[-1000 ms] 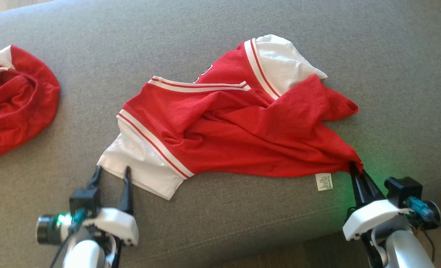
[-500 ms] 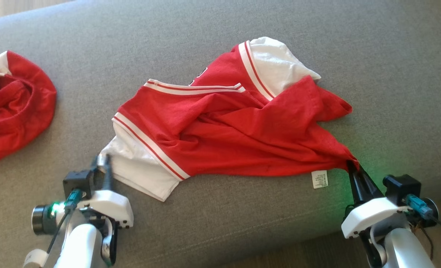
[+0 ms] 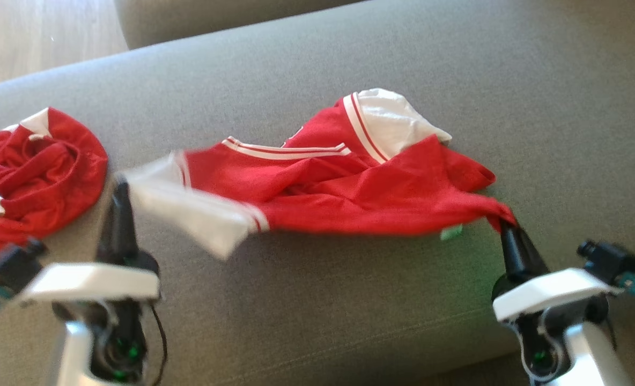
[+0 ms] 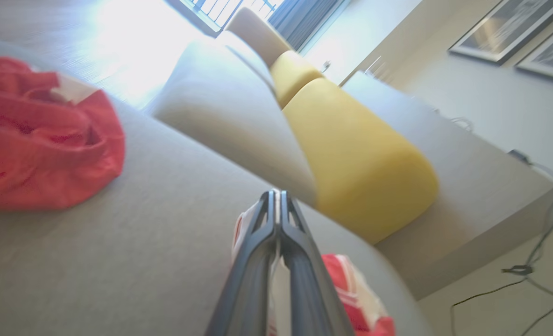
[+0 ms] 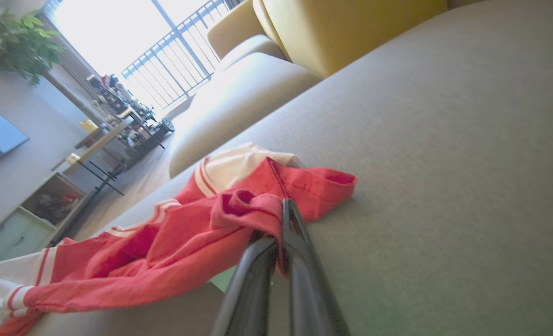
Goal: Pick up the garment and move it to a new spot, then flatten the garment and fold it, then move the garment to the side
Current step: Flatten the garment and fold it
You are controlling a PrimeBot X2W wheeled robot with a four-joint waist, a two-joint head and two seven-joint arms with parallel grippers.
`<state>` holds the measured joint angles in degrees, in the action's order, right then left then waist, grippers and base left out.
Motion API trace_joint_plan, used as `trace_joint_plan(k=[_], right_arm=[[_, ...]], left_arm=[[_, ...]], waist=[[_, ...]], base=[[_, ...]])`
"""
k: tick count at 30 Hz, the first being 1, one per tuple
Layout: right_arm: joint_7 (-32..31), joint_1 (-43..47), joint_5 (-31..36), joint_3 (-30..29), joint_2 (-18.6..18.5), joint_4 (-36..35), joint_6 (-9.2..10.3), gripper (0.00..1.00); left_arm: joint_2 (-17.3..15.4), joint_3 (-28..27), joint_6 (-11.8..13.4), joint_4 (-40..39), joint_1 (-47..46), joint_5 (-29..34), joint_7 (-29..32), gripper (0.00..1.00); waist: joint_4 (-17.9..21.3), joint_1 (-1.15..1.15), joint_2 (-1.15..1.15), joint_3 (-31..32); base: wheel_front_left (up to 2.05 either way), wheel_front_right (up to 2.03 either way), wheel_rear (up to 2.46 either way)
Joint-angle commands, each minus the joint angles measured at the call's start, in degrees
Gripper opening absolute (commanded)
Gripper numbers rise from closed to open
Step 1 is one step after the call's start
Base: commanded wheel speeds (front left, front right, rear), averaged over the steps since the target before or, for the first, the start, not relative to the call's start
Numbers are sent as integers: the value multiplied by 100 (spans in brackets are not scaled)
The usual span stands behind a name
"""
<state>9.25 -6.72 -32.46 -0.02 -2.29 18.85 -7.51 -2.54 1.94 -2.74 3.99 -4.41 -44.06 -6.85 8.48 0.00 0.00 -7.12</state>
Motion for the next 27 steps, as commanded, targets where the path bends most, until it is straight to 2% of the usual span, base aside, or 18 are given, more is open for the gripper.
trace_joint_plan(k=[1,6,10,12,14,16,18,20,22,24,25,27], right_arm=[[-192,-208,-252,85,-59,-456,2,0],[-1223,-554,-811,-304,-59,-1401,2,0],[-2944,-748,660,-164,-454,-2045,2,0],[-3868,-615,893,-13,-631,-2372,2,0],[-4664,-318,835,166,-796,-2674,2,0],[-5350,73,436,240,-742,-2939,2,0],[-5883,429,-159,53,-481,-3170,2,0],[-6293,641,-856,-389,-199,-3309,2,0],[-6623,641,-1609,-930,-80,-3323,2,0],[-6618,463,-2493,-1344,-65,-3095,2,0],[-6618,463,-2493,-1344,-65,-3095,2,0],[-6405,128,-3152,-1559,-62,-2735,2,0]], left_arm=[[-36,-218,33,-667,-416,-278,87,0],[-35,-279,491,-2028,-1167,-1061,562,0],[-153,-219,870,-2278,-2097,-1181,1067,0],[-232,-93,995,-2307,-2434,-1180,1349,0],[-319,28,1094,-2265,-2618,-1207,1643,0],[-407,115,1164,-2250,-2632,-1167,1823,0],[-450,156,1232,-2236,-2545,-1166,1941,0],[-483,143,1284,-2200,-2448,-1201,2022,0],[-502,89,1317,-2193,-2418,-1264,2072,0],[-508,-11,1368,-2185,-2481,-1377,2129,0],[-508,-11,1368,-2185,-2481,-1377,2129,0],[-528,-158,1412,-2128,-2661,-1504,2172,0]], waist=[[-10,0,0,111],[-11,0,0,229],[-65,0,0,273],[-90,0,0,235],[-105,0,0,195],[-99,0,0,151],[-88,0,0,107],[-74,0,0,86],[-58,0,0,87],[-47,0,0,111],[-47,0,0,111],[-32,0,0,139]], base=[[0,0,0],[0,0,0],[0,0,0],[0,0,0],[0,0,0],[0,0,0],[0,0,0],[0,0,0],[0,0,0],[0,0,0],[0,0,0],[0,0,0]])
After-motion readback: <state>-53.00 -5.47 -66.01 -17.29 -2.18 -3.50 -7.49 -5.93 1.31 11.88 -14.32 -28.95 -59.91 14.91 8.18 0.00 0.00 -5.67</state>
